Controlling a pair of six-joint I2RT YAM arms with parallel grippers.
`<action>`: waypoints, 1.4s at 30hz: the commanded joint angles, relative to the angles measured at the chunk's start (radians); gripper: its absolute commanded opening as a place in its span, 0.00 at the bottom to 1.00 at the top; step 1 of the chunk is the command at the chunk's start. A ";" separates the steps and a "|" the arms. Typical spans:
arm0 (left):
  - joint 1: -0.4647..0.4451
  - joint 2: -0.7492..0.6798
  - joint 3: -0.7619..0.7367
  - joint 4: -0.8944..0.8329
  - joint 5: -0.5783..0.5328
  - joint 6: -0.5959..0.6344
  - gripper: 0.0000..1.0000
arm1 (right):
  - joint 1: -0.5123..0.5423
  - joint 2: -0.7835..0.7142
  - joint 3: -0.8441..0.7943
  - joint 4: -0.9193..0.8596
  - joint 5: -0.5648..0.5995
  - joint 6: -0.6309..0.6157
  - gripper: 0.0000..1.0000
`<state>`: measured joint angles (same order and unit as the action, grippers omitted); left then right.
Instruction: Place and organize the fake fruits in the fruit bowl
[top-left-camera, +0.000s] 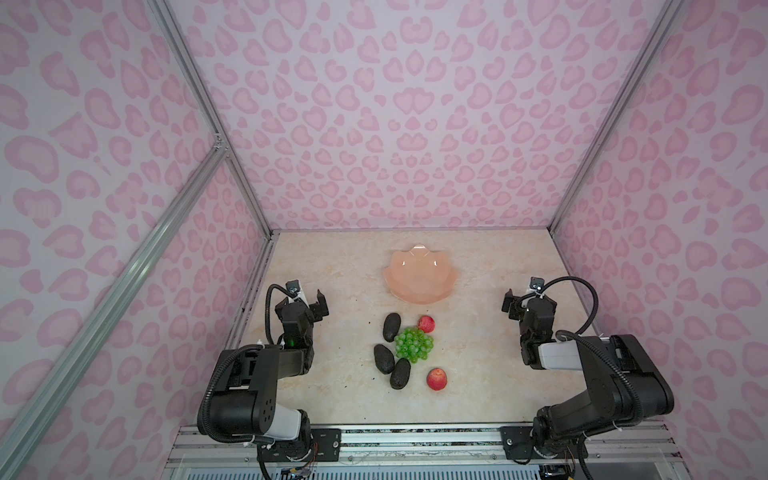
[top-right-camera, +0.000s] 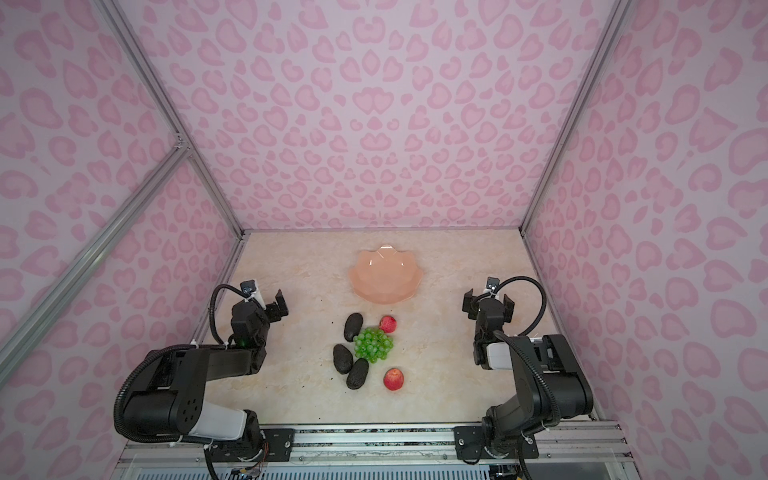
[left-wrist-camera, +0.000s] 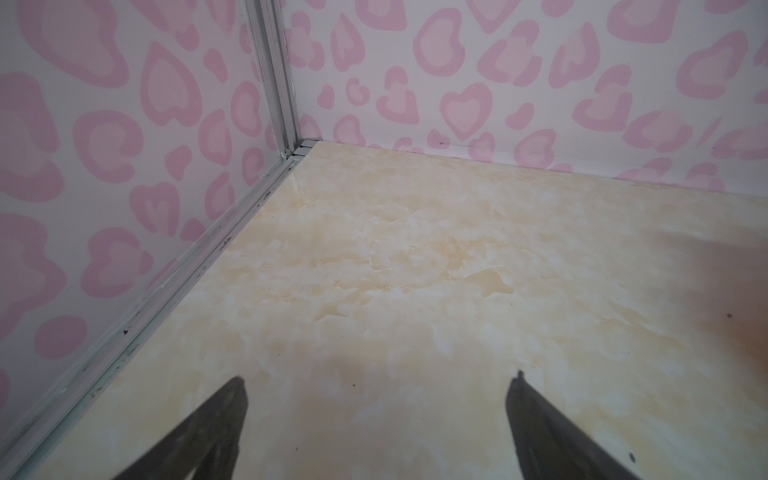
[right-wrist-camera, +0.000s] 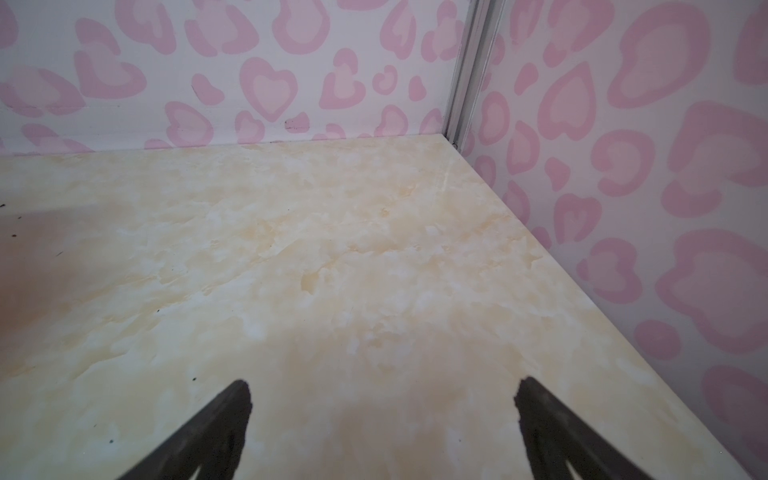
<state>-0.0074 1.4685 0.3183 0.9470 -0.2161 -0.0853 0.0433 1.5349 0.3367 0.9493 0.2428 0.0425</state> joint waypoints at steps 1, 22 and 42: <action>0.001 0.001 0.007 0.035 0.003 0.008 0.98 | 0.001 0.000 0.001 0.016 0.014 0.002 1.00; -0.008 -0.546 0.234 -0.699 -0.143 -0.394 0.97 | 0.016 -0.280 0.461 -0.940 -0.197 0.287 0.97; -0.008 -0.831 0.212 -1.069 0.016 -0.418 0.97 | 1.037 -0.375 0.291 -1.372 -0.152 0.749 0.86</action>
<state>-0.0170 0.6437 0.5316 -0.1081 -0.2146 -0.4957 1.0195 1.1072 0.6281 -0.4332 0.0532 0.6895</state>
